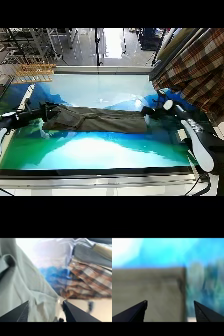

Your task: Fold the clothes and pants, and hang the long-sleeved shirts on hangers.

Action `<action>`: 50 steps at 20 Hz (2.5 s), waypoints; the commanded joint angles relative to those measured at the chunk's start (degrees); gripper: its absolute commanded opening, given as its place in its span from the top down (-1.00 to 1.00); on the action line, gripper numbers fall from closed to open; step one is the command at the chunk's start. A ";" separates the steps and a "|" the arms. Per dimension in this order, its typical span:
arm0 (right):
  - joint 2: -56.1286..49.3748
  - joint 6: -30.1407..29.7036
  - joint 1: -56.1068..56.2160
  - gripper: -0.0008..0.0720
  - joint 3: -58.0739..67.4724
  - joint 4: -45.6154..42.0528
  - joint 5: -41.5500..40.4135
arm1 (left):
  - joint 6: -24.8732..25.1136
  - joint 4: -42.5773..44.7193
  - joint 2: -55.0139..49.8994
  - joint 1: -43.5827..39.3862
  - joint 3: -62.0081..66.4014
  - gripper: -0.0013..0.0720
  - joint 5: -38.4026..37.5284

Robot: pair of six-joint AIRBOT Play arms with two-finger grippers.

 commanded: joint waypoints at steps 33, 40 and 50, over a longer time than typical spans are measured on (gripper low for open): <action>3.78 7.23 32.11 0.94 8.81 0.17 -12.52 | -4.90 41.03 6.16 -24.22 11.50 0.95 -4.63; -16.98 4.42 34.47 -0.45 33.33 3.21 3.80 | -3.06 40.81 10.01 -19.50 13.75 0.95 -8.11; -3.45 -3.39 2.69 -0.46 16.13 12.22 28.63 | -4.33 41.48 -1.03 -30.60 13.77 0.95 1.40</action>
